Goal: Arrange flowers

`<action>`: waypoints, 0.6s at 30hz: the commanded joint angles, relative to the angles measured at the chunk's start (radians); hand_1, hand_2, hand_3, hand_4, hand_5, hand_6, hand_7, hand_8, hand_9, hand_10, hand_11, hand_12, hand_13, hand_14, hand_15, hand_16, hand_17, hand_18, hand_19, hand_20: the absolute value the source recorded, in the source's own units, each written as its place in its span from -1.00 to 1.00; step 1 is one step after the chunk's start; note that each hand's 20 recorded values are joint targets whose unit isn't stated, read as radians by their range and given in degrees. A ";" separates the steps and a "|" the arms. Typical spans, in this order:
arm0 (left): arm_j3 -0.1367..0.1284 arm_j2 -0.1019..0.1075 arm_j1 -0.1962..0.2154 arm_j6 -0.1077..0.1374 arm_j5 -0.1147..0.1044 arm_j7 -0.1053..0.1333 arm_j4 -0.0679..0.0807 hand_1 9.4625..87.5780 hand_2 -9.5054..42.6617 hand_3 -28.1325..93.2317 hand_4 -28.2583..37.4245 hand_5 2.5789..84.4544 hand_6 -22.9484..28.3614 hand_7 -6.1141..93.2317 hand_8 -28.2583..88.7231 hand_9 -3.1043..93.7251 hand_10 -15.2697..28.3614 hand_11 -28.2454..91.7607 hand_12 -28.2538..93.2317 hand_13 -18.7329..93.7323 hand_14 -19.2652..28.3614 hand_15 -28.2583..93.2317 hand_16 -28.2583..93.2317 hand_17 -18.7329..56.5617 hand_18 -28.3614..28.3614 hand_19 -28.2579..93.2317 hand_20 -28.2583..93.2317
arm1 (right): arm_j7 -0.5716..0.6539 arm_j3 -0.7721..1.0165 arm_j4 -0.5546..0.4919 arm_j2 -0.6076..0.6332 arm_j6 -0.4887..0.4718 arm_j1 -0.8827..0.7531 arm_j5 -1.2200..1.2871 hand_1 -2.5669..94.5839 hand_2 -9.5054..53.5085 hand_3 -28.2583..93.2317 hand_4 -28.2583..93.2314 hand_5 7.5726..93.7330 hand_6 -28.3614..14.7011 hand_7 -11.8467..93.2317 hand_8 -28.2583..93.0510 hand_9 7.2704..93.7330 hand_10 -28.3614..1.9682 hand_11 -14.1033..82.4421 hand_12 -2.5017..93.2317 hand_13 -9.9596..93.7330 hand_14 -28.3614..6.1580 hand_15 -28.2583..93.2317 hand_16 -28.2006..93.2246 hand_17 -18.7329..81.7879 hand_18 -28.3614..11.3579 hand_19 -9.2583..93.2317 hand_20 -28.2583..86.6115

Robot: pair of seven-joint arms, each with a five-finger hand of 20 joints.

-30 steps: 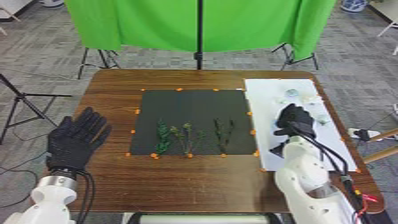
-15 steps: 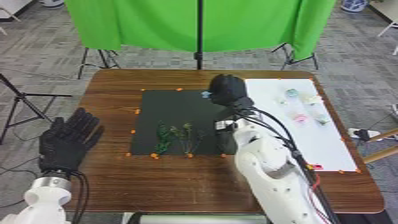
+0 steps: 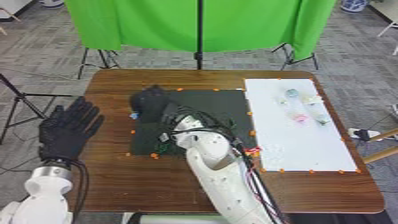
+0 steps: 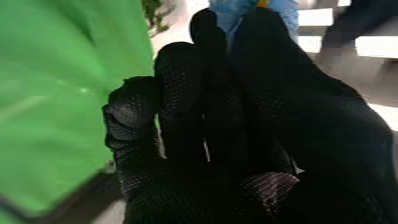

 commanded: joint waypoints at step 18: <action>-0.009 -0.003 0.014 -0.062 -0.040 0.009 0.001 -0.53 -0.16 0.73 -1.00 0.15 0.25 -0.51 -0.68 -0.06 0.44 -0.08 -0.31 -0.13 0.51 0.25 -0.64 -0.66 0.59 0.14 -0.24 | 0.213 -0.109 -0.055 0.035 -0.306 -0.003 -0.289 0.35 -1.00 0.67 -1.00 0.43 0.36 0.02 -0.55 0.57 0.24 -0.35 0.03 0.23 0.06 0.46 0.28 -0.02 -0.65 0.82 0.34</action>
